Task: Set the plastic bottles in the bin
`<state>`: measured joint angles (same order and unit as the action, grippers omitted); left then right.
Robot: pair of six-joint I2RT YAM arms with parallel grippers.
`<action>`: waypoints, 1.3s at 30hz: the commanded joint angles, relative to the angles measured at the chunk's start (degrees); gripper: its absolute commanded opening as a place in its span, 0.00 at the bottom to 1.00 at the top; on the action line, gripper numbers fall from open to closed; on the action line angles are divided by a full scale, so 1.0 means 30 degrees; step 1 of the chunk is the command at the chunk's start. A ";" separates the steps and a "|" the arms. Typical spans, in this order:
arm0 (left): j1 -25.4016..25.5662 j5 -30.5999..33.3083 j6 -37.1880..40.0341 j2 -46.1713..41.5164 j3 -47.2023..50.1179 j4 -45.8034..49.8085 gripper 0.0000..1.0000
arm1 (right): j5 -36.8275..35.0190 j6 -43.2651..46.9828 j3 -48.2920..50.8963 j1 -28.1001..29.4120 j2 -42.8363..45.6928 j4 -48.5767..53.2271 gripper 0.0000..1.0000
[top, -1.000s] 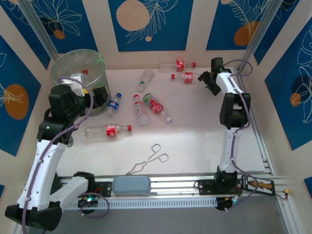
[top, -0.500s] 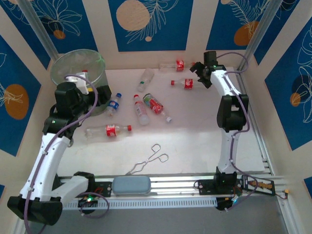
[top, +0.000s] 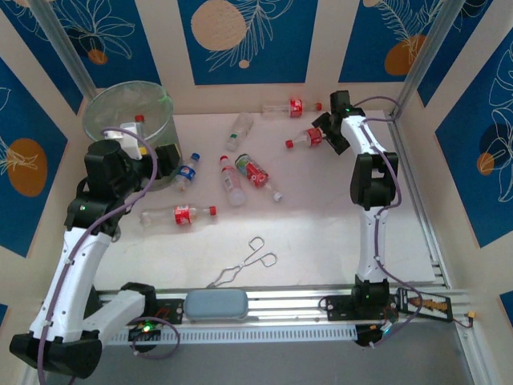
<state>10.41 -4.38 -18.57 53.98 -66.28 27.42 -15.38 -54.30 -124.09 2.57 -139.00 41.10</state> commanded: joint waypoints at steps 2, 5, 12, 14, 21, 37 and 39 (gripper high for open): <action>0.0126 -0.0149 -0.0078 -0.0017 -0.0147 -0.0489 0.88 | 0.0864 0.0290 -0.0450 -0.0412 -0.1234 0.0995 0.99; 0.0103 -0.0206 -0.0168 -0.0035 -0.0219 -0.0387 0.88 | 0.0745 0.0628 -0.0372 -0.0534 -0.1106 0.1600 0.98; 0.0104 -0.0072 -0.0283 -0.0498 -0.0231 -0.0108 0.88 | 0.0395 0.1209 0.6149 -0.1351 0.3950 -0.1370 0.98; 0.0117 -0.0245 -0.0430 -0.0487 -0.0094 -0.0338 0.88 | 0.0516 0.1584 0.7646 -0.1400 0.5436 -0.2169 0.98; 0.0127 -0.0239 -0.0579 -0.0208 0.0318 -0.1083 0.88 | 0.1160 0.1066 0.8153 -0.0611 0.5723 -0.2850 0.99; 0.0130 0.0260 -0.0198 -0.0951 0.0678 -0.0745 0.88 | 0.0467 0.1186 0.5378 0.0744 0.2402 -0.0985 0.96; 0.0126 0.0245 -0.0246 -0.0937 0.0709 -0.0845 0.87 | 0.0340 0.1447 0.5628 0.0841 0.2525 -0.0920 0.94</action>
<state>10.41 -3.99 -19.46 51.42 -64.75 25.82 -13.56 -50.68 -108.53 4.93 -132.20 37.26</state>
